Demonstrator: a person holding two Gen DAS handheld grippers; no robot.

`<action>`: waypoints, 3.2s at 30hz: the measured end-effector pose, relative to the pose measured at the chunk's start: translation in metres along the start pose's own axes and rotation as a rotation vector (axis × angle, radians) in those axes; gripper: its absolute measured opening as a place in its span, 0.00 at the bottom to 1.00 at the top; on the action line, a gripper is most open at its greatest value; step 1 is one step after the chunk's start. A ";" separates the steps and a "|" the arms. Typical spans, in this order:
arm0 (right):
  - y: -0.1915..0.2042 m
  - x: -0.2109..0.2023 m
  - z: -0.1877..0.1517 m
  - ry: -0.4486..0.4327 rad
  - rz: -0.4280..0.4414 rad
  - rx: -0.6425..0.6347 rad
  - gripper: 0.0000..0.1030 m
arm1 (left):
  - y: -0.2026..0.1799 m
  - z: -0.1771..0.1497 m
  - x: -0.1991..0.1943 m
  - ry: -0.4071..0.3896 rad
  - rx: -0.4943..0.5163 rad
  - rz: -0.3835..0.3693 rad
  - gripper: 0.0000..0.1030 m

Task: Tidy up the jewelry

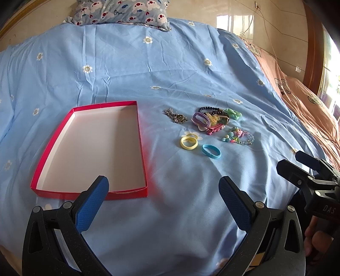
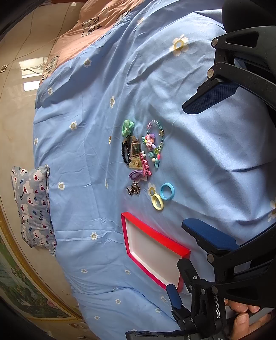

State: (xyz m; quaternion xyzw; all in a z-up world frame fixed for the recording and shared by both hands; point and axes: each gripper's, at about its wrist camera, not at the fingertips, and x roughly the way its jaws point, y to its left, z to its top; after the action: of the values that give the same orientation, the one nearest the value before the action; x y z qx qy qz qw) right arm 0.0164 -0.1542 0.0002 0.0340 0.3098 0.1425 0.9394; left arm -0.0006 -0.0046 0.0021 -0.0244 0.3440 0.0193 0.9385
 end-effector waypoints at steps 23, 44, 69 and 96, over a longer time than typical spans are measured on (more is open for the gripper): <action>-0.028 0.028 0.020 0.055 0.011 0.078 0.89 | 0.005 0.029 0.044 0.099 0.024 -0.084 0.91; -0.067 0.100 0.058 0.201 -0.045 0.113 0.40 | -0.008 0.072 0.118 0.225 0.107 -0.119 0.68; -0.059 0.141 0.067 0.240 0.016 0.125 0.12 | -0.023 0.071 0.161 0.332 0.135 -0.282 0.04; 0.054 0.100 0.112 0.119 0.240 -0.018 0.12 | 0.093 0.071 0.073 0.162 -0.076 -0.171 0.03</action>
State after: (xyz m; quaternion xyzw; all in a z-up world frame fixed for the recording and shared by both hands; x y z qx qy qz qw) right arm 0.1455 -0.0706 0.0415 0.0538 0.3576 0.2585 0.8958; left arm 0.0961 0.0941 0.0058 -0.0908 0.4142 -0.0498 0.9043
